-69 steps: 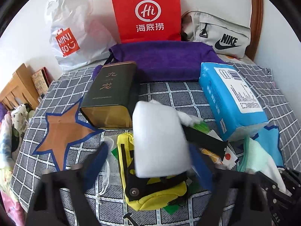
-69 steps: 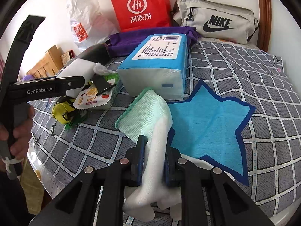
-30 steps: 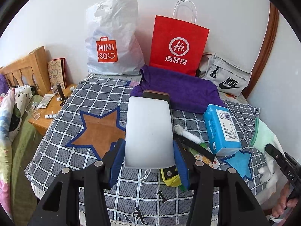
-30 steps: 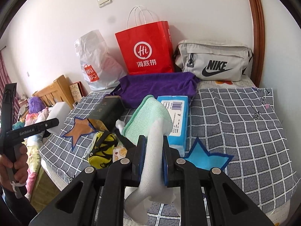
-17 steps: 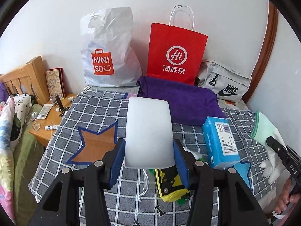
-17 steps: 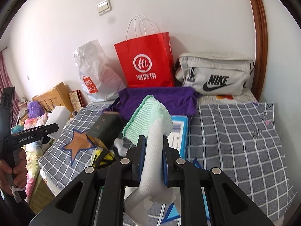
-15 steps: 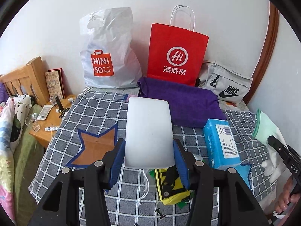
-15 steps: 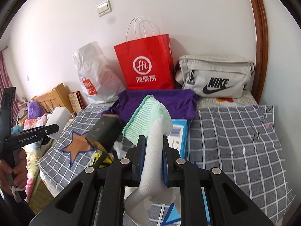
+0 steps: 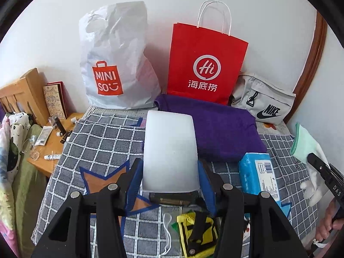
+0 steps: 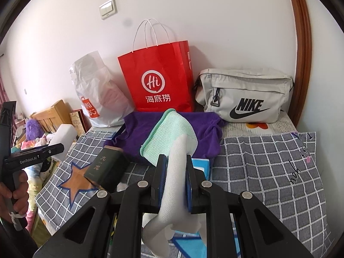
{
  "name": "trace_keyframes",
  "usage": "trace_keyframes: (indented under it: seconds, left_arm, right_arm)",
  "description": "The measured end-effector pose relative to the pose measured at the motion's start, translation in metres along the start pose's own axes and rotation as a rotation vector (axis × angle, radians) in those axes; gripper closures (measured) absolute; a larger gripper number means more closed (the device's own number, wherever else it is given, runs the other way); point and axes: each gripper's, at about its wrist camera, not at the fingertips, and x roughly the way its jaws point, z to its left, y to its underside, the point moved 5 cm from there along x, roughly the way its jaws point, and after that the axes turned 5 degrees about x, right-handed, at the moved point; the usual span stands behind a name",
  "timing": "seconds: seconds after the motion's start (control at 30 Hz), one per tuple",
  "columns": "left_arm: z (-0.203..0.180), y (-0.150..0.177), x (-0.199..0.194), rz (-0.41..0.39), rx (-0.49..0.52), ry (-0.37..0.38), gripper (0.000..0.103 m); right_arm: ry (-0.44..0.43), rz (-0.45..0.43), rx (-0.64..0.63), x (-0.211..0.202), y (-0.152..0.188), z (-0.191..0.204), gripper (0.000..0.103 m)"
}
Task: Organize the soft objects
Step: 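Carry the sponge with the left gripper while the right gripper carries the glove toward the purple towel, then set the sponge on the purple towel with the left gripper while the right gripper releases the glove there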
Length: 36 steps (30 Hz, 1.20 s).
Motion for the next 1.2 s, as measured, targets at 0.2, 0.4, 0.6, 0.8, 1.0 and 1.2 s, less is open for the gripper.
trace_keyframes:
  seconds: [0.2, 0.4, 0.6, 0.8, 1.0, 1.2]
  left_arm:
    - [-0.003, -0.022, 0.038, 0.033, 0.013, 0.013, 0.054]
    - [-0.003, -0.050, 0.076, 0.057, 0.020, 0.021, 0.054]
    - [-0.010, -0.078, 0.118, 0.098, 0.033, 0.047, 0.054]
    - [-0.019, -0.094, 0.156, 0.144, 0.057, 0.069, 0.054]
    - [-0.021, -0.101, 0.198, 0.181, 0.045, 0.069, 0.054]
    - [-0.018, -0.096, 0.230, 0.221, 0.023, 0.093, 0.054]
  right_arm:
    - [-0.001, 0.019, -0.014, 0.036, -0.020, -0.003, 0.087]
    - [0.004, 0.051, -0.023, 0.083, -0.044, -0.009, 0.087]
    - [0.001, 0.091, -0.036, 0.128, -0.066, -0.014, 0.087]
    - [-0.009, 0.113, -0.032, 0.161, -0.082, -0.018, 0.087]
    - [-0.023, 0.166, -0.058, 0.206, -0.090, -0.019, 0.087]
    - [-0.004, 0.245, -0.062, 0.245, -0.075, -0.030, 0.087]
